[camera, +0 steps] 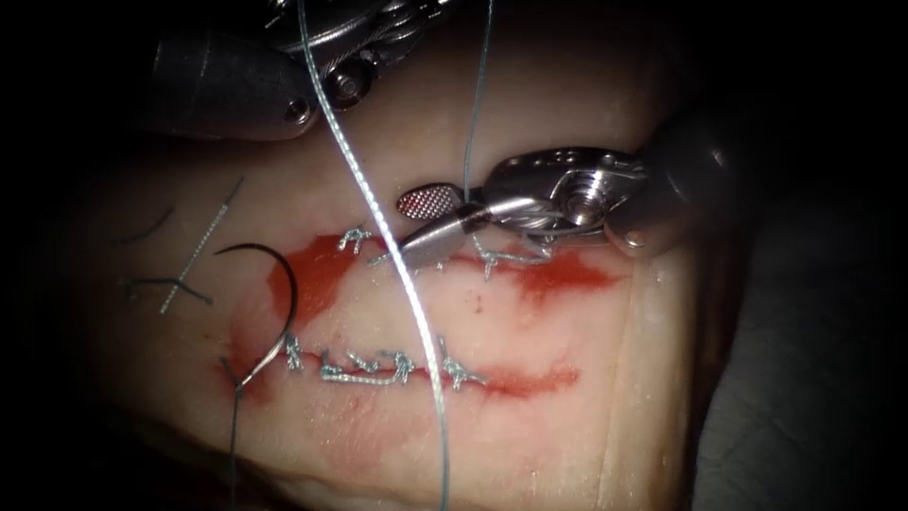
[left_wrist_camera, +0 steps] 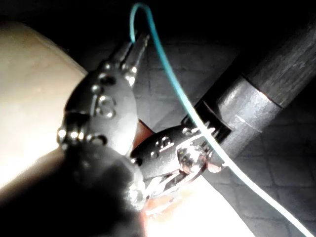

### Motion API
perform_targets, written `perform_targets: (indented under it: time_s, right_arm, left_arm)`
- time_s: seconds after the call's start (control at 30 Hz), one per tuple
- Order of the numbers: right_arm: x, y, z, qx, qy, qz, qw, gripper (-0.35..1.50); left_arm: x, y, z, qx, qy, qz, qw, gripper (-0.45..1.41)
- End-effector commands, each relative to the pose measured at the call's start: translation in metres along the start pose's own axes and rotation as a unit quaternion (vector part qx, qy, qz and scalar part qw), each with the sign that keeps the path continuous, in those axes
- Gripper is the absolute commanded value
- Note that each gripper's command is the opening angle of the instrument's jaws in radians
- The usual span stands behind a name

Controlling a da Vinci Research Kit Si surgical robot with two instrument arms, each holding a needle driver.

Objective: Wound Closure

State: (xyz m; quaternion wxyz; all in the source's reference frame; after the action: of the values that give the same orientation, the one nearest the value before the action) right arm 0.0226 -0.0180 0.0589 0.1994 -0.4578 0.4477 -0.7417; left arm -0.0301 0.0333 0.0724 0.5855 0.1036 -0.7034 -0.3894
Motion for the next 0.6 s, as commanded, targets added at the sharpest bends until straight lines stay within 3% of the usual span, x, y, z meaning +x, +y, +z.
perform_targets:
  time_s: [0.03,0.6]
  right_arm:
    - [-0.0003,-0.0004,0.0009,-0.001,-0.001,-0.001,1.0,1.2]
    - [0.0001,-0.0003,0.0011,-0.003,0.0,0.014,1.0,0.91]
  left_arm:
    - [0.0003,0.0004,0.0006,0.0,0.0,0.001,1.0,-0.45]
    - [0.0002,0.0002,0.0006,0.001,0.0,0.0,1.0,-0.45]
